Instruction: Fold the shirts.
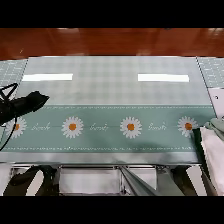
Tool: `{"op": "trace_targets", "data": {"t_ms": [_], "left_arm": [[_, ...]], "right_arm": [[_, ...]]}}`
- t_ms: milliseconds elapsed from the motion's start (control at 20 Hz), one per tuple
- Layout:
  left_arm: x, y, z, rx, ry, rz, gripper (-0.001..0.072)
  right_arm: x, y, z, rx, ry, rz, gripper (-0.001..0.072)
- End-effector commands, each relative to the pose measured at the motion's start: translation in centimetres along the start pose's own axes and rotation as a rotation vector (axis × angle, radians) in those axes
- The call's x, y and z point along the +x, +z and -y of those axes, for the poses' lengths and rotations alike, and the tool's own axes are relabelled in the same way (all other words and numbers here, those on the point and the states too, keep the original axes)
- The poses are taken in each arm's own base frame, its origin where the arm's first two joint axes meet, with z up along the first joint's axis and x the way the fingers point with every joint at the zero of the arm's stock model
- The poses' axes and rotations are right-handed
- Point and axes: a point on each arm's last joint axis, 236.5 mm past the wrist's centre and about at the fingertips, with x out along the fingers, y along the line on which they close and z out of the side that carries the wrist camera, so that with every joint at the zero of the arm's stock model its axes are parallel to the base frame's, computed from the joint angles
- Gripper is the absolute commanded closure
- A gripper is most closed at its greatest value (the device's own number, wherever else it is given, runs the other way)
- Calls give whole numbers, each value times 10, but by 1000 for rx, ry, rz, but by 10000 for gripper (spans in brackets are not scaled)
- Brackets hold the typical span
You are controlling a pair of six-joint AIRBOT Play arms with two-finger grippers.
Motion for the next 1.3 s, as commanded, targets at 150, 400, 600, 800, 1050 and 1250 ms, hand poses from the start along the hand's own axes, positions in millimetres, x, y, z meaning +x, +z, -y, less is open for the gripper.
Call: {"op": "trace_targets", "data": {"t_ms": [150, 400, 600, 800, 1050, 1250], "left_arm": [[5, -13, 21, 115, -46, -32, 688], [7, -10, 26, 167, -56, -14, 688], [6, 8, 24, 170, -41, 62, 688], [-7, 68, 21, 172, 3, 207, 688], [-28, 162, 86, 257, -73, 292, 689], [27, 120, 175, 451, -215, -50, 690]], "right_arm": [[47, -89, 50, 100, -182, -259, 688], [56, -98, 53, 93, -197, -298, 285], [59, -90, 46, 93, -166, -264, 299], [28, -20, -25, 47, 147, -45, 689], [-130, 81, -230, -227, 830, 462, 691], [-121, -45, -392, -771, 925, 317, 691]]}}
